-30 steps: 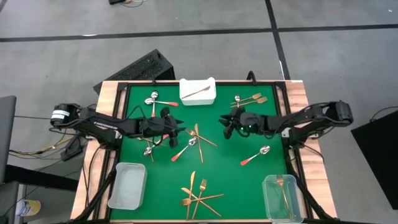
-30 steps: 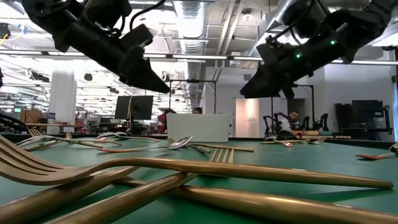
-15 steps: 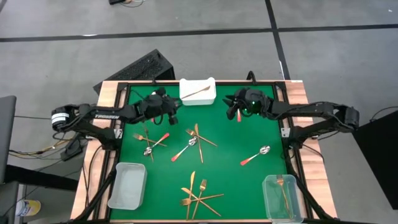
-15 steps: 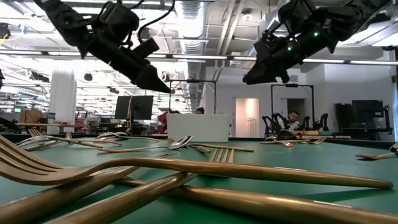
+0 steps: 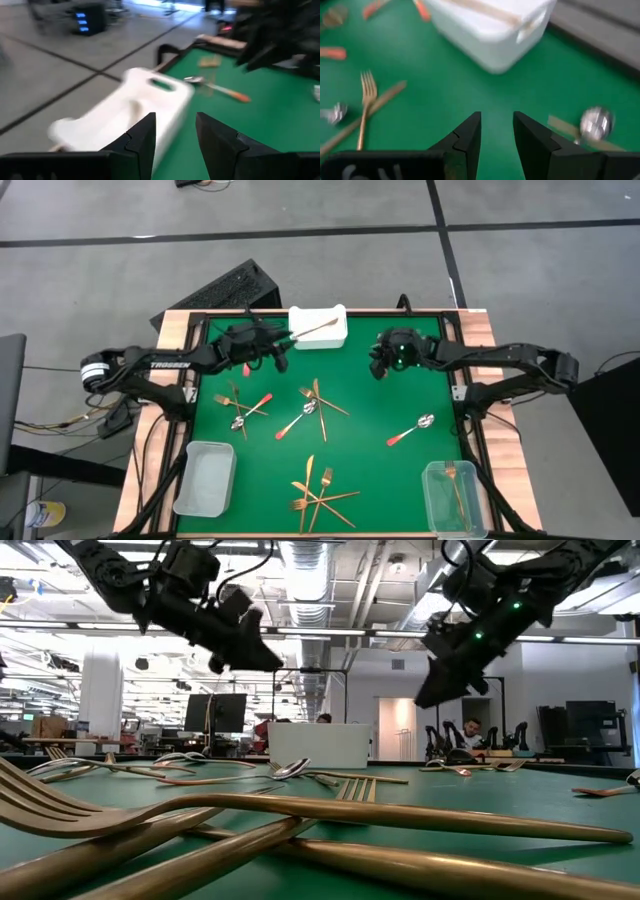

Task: Sort silverware by color (type)
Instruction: Put the orange spoon into the gray bin

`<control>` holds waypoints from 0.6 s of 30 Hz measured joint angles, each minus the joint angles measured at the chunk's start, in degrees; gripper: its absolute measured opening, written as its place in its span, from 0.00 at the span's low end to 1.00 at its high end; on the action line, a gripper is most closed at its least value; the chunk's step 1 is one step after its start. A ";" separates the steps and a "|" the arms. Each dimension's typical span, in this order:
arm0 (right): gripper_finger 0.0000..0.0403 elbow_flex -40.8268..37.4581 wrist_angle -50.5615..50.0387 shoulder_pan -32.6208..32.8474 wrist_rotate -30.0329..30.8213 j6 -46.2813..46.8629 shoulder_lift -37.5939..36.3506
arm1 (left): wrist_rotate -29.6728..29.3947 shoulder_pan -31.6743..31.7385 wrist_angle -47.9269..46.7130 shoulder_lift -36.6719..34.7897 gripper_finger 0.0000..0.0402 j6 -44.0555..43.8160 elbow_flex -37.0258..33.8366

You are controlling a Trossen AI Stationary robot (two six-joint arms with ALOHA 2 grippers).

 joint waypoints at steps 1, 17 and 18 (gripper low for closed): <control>0.34 0.00 -2.22 1.04 0.01 0.96 -0.03 | 0.84 -1.31 -0.73 -0.30 0.31 0.01 0.49; 0.34 -0.02 8.53 17.07 -3.11 -0.47 11.86 | -22.21 -27.32 -6.77 -0.94 0.31 -11.22 1.66; 0.34 -0.02 9.76 17.03 -3.08 -1.17 12.95 | -23.53 -28.57 -7.53 -0.92 0.31 -12.76 1.66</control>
